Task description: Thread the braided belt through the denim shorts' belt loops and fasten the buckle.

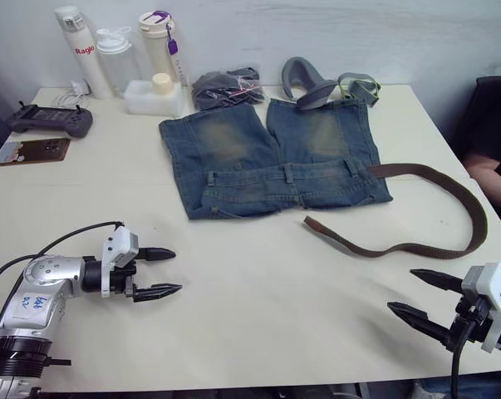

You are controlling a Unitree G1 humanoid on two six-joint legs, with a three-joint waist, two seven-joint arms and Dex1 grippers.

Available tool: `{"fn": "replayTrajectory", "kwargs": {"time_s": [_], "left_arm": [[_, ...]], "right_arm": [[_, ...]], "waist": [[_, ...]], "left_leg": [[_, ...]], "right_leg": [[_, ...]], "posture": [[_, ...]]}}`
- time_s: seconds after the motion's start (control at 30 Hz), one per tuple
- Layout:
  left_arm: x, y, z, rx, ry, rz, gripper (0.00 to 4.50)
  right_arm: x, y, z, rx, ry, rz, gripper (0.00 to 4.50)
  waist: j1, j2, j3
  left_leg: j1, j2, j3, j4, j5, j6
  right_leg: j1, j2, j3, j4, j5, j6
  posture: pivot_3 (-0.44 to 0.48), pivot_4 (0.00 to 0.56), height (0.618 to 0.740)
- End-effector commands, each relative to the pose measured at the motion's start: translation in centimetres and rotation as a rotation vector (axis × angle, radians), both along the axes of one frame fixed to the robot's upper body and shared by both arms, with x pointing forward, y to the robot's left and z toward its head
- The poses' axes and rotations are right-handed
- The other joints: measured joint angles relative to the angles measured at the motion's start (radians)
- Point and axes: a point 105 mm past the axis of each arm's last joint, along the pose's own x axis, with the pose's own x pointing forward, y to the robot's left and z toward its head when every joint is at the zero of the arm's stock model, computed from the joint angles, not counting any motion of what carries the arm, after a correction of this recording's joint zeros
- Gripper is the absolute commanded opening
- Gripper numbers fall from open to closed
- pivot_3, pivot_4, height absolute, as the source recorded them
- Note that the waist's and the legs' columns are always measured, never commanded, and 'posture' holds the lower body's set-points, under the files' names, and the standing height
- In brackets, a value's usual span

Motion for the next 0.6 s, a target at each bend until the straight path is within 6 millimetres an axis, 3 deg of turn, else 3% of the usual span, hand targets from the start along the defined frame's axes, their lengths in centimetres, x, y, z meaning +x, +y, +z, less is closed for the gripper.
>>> {"fn": "replayTrajectory", "kwargs": {"time_s": [0.03, 0.3, 0.43, 0.53, 0.6], "left_arm": [[-0.2, -0.9, 0.9, -0.020, 0.011, -0.042, 4.47], [0.2, -2.6, 2.6, -0.144, 0.045, -0.078, 4.47], [0.4, -4.1, 4.6, -0.213, 0.035, -0.149, 4.47], [0.2, -5.3, 7.9, -0.357, 0.107, -0.257, 4.47], [0.4, -6.6, 9.4, -0.360, 0.099, -0.336, 4.47]], "right_arm": [[0.0, 0.8, 1.2, 0.003, -0.009, 0.038, 4.50], [-0.1, 1.3, 2.2, 0.003, 0.001, 0.042, 4.50], [-0.1, 1.7, 3.0, 0.002, 0.004, 0.055, 4.50], [0.0, 2.7, 3.7, -0.024, 0.021, 0.096, 4.50], [0.6, 3.1, 4.3, -0.073, 0.035, 0.104, 4.50]], "waist": [[-0.001, 0.000, 0.000], [0.000, 0.000, 0.000], [0.002, 0.000, 0.000], [0.002, -0.001, 0.000], [0.002, -0.001, 0.001]], "left_leg": [[0.000, 0.000, 0.000, 0.000, 0.000, 0.000], [0.000, 0.000, -0.001, 0.001, 0.000, 0.000], [-0.001, 0.000, -0.001, 0.001, 0.000, 0.000], [-0.001, 0.000, -0.001, 0.002, 0.000, 0.000], [-0.001, -0.001, -0.002, 0.004, 0.001, -0.001]], "right_leg": [[0.000, 0.000, 0.000, 0.000, 0.000, 0.000], [0.001, 0.000, 0.000, 0.001, 0.000, 0.001], [0.000, 0.001, 0.000, 0.001, 0.000, 0.001], [0.000, 0.001, 0.000, 0.001, 0.001, 0.001], [0.000, 0.001, -0.001, 0.003, 0.001, 0.001]], "posture": [[0.000, 0.150, 0.740], [0.000, 0.150, 0.740], [0.000, 0.150, 0.740], [0.000, 0.150, 0.740], [0.000, 0.150, 0.740]]}}
